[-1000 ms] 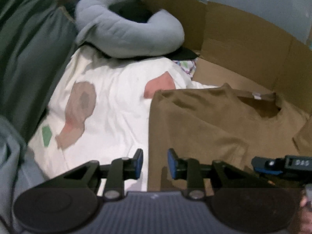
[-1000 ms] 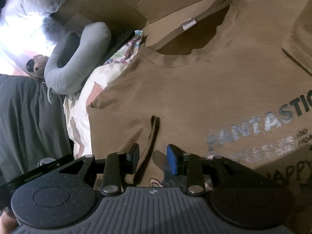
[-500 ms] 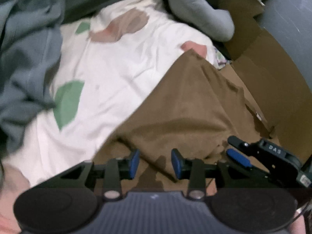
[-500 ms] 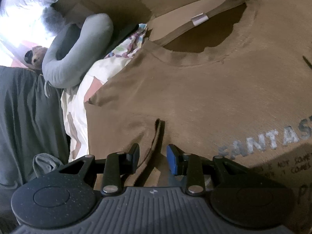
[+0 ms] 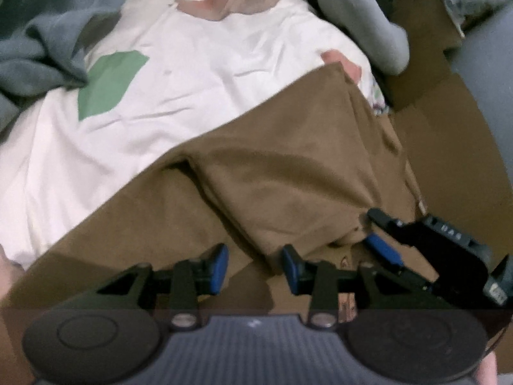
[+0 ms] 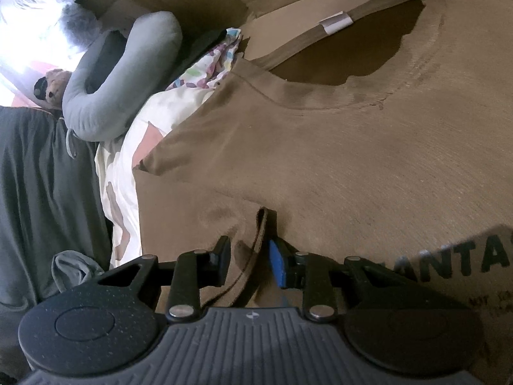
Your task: Fold clothes
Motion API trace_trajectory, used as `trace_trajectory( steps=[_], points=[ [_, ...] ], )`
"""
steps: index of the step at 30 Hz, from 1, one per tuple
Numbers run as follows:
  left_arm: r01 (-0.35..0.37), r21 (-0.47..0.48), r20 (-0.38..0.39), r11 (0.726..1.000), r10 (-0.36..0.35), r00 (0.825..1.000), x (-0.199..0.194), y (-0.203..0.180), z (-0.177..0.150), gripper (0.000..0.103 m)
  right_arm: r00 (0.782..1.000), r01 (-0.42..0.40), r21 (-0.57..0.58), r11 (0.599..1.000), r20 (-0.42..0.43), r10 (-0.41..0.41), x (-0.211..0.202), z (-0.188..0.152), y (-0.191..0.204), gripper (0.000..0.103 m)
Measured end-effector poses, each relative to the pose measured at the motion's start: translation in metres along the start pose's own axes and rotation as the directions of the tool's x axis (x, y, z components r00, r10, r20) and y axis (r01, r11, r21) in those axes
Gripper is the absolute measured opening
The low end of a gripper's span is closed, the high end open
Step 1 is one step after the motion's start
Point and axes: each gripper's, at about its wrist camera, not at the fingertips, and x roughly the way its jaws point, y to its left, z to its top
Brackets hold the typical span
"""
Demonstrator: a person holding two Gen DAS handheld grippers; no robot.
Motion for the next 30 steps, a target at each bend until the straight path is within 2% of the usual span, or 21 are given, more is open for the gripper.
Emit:
trace_trajectory(
  steps=[3,4,5,6,9,13,16,25,28,30],
  points=[
    [0.057,-0.062,0.009,0.996,-0.057,0.998,0.003,0.008,0.0,0.038,1.0,-0.004,0.012,1.0,-0.004,0.004,0.003,0.004,-0.001,0.028],
    [0.076,-0.083,0.012,0.994,-0.075,0.997,0.004,0.01,0.0,0.029,1.0,-0.005,0.017,1.0,-0.006,0.005,0.003,0.005,-0.001,0.023],
    [0.102,-0.103,0.013,0.99,-0.101,0.995,0.006,0.013,0.0,0.013,1.0,-0.007,0.021,1.0,-0.007,0.007,0.004,0.006,-0.002,0.02],
    [0.124,-0.116,0.011,0.985,-0.124,0.992,0.006,0.014,0.0,0.007,1.0,-0.008,0.025,1.0,-0.009,0.008,0.005,0.007,-0.002,0.009],
    [0.142,-0.115,0.016,0.983,-0.141,0.99,0.004,0.013,-0.001,0.005,1.0,-0.006,-0.009,1.0,-0.005,0.006,0.004,0.011,0.004,0.001],
    [0.119,-0.127,0.045,0.985,-0.114,0.992,-0.008,0.019,0.001,0.004,1.0,-0.004,-0.038,0.999,0.002,0.004,0.001,0.016,0.011,0.001],
    [0.125,-0.128,0.042,0.984,-0.121,0.992,-0.013,0.02,0.005,0.004,1.0,0.001,-0.053,0.999,0.01,0.0,0.0,0.018,0.013,0.001],
    [0.15,-0.177,-0.017,0.973,-0.156,0.988,-0.017,0.027,0.006,0.004,1.0,0.017,-0.082,0.996,0.026,-0.015,-0.002,0.021,0.017,0.001],
    [0.092,-0.136,-0.094,0.986,-0.105,0.99,-0.003,0.024,0.004,0.006,0.998,0.056,-0.094,0.994,0.013,-0.055,0.001,0.02,0.017,0.003],
    [0.063,-0.11,-0.108,0.992,-0.075,0.991,-0.003,0.024,0.003,0.012,0.995,0.096,-0.107,0.99,0.014,-0.095,0.001,0.019,0.017,0.004]
  ],
)
